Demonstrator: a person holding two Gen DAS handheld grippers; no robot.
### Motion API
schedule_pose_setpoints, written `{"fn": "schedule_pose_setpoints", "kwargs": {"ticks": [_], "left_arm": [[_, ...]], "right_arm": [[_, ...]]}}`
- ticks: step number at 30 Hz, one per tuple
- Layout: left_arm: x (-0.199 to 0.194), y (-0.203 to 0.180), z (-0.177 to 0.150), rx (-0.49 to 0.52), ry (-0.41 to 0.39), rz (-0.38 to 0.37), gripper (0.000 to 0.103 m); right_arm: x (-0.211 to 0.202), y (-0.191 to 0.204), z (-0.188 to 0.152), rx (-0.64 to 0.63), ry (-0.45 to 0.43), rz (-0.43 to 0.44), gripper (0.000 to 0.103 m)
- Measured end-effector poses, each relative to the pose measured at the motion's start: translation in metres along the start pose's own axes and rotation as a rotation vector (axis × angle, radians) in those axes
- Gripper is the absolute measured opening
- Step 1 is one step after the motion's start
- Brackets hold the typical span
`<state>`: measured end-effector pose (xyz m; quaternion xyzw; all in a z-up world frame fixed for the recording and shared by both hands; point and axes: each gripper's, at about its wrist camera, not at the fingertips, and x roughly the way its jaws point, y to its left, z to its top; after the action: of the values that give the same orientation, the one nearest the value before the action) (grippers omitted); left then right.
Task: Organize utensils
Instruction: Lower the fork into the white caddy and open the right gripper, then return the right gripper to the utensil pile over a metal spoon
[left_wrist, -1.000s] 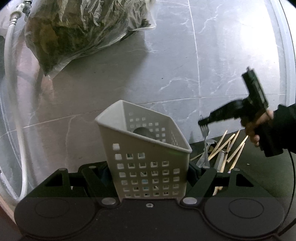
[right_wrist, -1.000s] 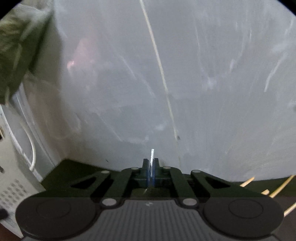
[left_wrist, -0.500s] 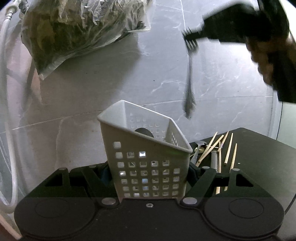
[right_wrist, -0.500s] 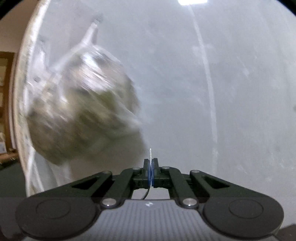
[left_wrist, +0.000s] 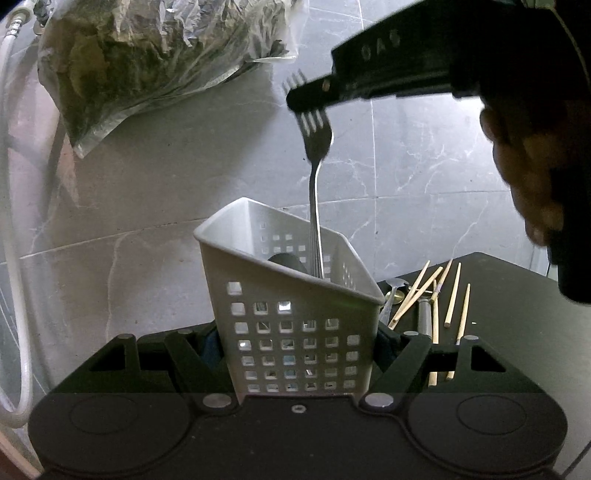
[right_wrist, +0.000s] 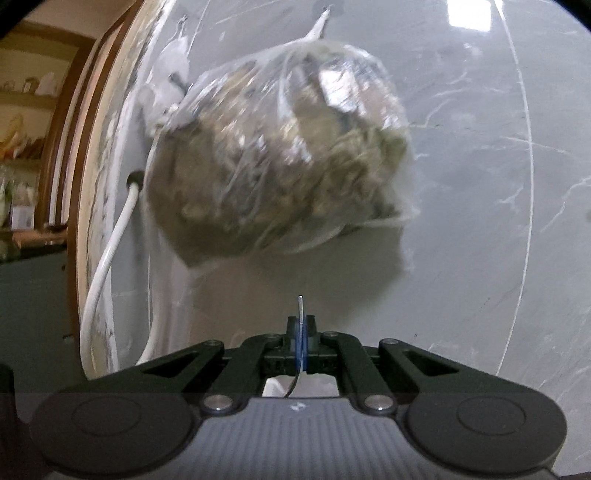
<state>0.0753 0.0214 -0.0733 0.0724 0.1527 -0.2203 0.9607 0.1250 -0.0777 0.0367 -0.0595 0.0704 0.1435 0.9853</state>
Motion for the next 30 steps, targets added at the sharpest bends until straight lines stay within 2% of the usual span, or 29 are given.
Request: {"fn": "schedule_pose_setpoints", "kwargs": {"ticks": [9, 17, 19, 21, 24, 26, 30], "left_arm": [[0.0, -0.002, 0.002, 0.011, 0.007, 0.0, 0.077], [0.0, -0.001, 0.002, 0.01, 0.007, 0.0, 0.077], [0.0, -0.001, 0.002, 0.01, 0.008, 0.002, 0.077], [0.0, -0.002, 0.003, 0.008, 0.009, 0.004, 0.077], [0.001, -0.003, 0.003, 0.009, 0.009, 0.004, 0.077], [0.001, -0.003, 0.003, 0.009, 0.009, 0.005, 0.077], [0.001, -0.003, 0.003, 0.01, 0.009, 0.004, 0.077]], "right_arm": [[0.023, -0.007, -0.021, 0.093, 0.172, 0.024, 0.002], [0.025, -0.008, -0.027, 0.104, 0.214, 0.027, 0.003], [0.022, -0.011, -0.026, 0.111, 0.215, 0.034, 0.006], [0.023, -0.011, -0.025, 0.113, 0.215, 0.037, 0.014], [0.021, -0.014, -0.024, 0.124, 0.209, 0.044, 0.034], [0.016, -0.018, -0.022, 0.138, 0.197, 0.047, 0.041], [0.0, -0.038, -0.02, 0.171, 0.157, 0.039, 0.069]]}}
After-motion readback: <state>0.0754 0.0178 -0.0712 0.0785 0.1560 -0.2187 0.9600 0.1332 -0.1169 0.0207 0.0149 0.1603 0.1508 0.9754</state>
